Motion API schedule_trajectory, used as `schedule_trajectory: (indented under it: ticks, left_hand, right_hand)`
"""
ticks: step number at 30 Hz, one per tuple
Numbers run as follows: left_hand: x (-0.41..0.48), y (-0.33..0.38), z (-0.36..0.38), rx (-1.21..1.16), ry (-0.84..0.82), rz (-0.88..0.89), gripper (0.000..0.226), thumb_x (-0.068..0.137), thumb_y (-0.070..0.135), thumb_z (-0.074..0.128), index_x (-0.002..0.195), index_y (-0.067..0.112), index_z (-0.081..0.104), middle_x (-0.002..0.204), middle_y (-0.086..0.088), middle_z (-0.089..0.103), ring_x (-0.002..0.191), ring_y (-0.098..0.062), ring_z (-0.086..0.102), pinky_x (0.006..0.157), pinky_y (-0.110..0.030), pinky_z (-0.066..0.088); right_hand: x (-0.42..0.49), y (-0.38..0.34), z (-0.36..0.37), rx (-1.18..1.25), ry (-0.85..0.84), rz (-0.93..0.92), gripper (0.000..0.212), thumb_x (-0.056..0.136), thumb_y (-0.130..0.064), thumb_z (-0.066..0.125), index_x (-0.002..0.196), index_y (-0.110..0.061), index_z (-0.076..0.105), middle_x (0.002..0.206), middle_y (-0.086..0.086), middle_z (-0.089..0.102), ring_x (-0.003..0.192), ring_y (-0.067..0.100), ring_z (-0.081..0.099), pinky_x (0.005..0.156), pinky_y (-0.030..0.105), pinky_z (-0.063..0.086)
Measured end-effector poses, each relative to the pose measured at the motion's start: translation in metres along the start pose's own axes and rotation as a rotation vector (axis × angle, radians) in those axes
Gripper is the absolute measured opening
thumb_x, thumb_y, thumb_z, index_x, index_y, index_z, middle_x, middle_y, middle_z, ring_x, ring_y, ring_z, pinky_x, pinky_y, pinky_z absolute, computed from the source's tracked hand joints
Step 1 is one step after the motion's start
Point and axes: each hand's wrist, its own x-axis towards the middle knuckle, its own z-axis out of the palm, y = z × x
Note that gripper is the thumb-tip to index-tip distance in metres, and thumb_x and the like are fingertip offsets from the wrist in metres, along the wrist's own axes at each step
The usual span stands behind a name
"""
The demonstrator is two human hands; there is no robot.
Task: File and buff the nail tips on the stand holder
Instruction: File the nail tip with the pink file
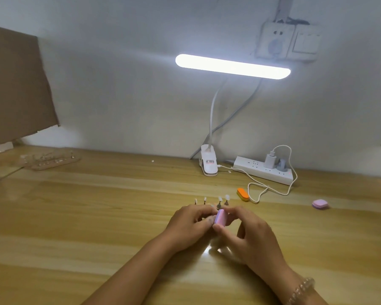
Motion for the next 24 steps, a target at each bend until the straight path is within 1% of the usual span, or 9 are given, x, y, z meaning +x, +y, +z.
schedule_trajectory:
  ticks: [2,4,8,10,12,14,16,20,24]
  left_hand:
    - [0.0001,0.0008,0.0002,0.006,-0.005,0.001,0.018,0.098,0.02,0.057,0.096,0.027,0.074,0.08,0.024,0.065,0.08,-0.01,0.058,0.08,-0.034,0.046]
    - [0.0003,0.0012,0.0005,0.001,-0.016,-0.001,0.017,0.099,0.025,0.058,0.096,0.029,0.074,0.083,0.025,0.068,0.082,-0.008,0.06,0.08,-0.032,0.045]
    - [0.0002,-0.0012,0.0007,0.011,-0.002,0.01,0.016,0.094,0.024,0.055,0.089,0.029,0.07,0.069,0.027,0.059,0.066,-0.003,0.048,0.067,-0.029,0.038]
    - [0.001,-0.0015,0.0016,0.011,0.006,0.002,0.016,0.096,0.025,0.058,0.092,0.031,0.073,0.072,0.029,0.062,0.065,-0.001,0.048,0.066,-0.027,0.038]
    - [0.0011,-0.0011,0.0024,-0.019,0.011,-0.003,0.015,0.097,0.027,0.061,0.093,0.033,0.075,0.085,0.027,0.07,0.069,-0.001,0.056,0.068,-0.027,0.041]
    - [0.0009,-0.0012,0.0021,-0.069,0.025,0.0,0.015,0.096,0.023,0.063,0.095,0.029,0.076,0.098,0.021,0.074,0.076,-0.005,0.061,0.071,-0.029,0.045]
    - [0.0014,-0.0024,0.001,-0.09,0.045,0.004,0.014,0.094,0.023,0.064,0.096,0.028,0.077,0.095,0.02,0.073,0.067,-0.002,0.055,0.069,-0.029,0.045]
    - [0.0016,-0.0038,0.0031,-0.076,0.035,-0.014,0.007,0.09,0.035,0.069,0.09,0.037,0.076,0.086,0.019,0.072,0.057,0.0,0.045,0.063,-0.025,0.041]
    - [0.0015,-0.0014,0.0038,-0.079,0.022,-0.041,0.012,0.074,0.041,0.065,0.083,0.037,0.072,0.088,0.022,0.071,0.055,0.004,0.049,0.062,-0.024,0.037]
  right_hand:
    - [0.0032,0.0021,-0.001,0.062,0.019,0.039,0.034,0.074,-0.06,0.067,0.1,-0.039,0.064,0.087,-0.023,0.067,0.058,0.009,0.054,0.058,0.026,0.045]
    - [0.0056,0.0056,-0.0019,0.05,0.081,0.073,0.03,0.074,-0.058,0.067,0.098,-0.039,0.064,0.085,-0.024,0.065,0.062,0.007,0.055,0.06,0.027,0.044]
    - [-0.0009,-0.0017,-0.0006,0.025,0.004,-0.015,0.033,0.077,-0.051,0.069,0.107,-0.038,0.066,0.09,-0.025,0.064,0.057,0.01,0.054,0.059,0.028,0.048]
    - [0.0031,0.0015,-0.0021,0.073,0.017,0.039,0.029,0.078,-0.05,0.069,0.103,-0.036,0.068,0.088,-0.022,0.066,0.064,0.009,0.058,0.062,0.03,0.049]
    - [0.0056,0.0055,-0.0031,0.054,0.046,0.072,0.027,0.08,-0.053,0.066,0.1,-0.035,0.068,0.087,-0.02,0.066,0.074,0.006,0.061,0.066,0.032,0.05]
    - [0.0022,0.0027,-0.0011,0.016,0.022,0.021,0.027,0.081,-0.055,0.065,0.102,-0.038,0.067,0.086,-0.023,0.064,0.065,0.007,0.058,0.063,0.029,0.049]
    - [0.0003,-0.0001,0.0003,0.042,0.01,-0.009,0.029,0.081,-0.059,0.063,0.101,-0.039,0.067,0.085,-0.023,0.064,0.06,0.01,0.055,0.06,0.028,0.048]
    - [0.0049,0.0057,-0.0021,0.059,0.055,0.06,0.045,0.074,-0.074,0.048,0.092,-0.037,0.067,0.084,-0.021,0.066,0.074,0.006,0.06,0.065,0.029,0.049]
    - [0.0003,-0.0025,0.0001,-0.03,0.001,-0.026,0.033,0.078,-0.067,0.058,0.097,-0.042,0.064,0.085,-0.024,0.061,0.065,0.008,0.055,0.054,0.019,0.041]
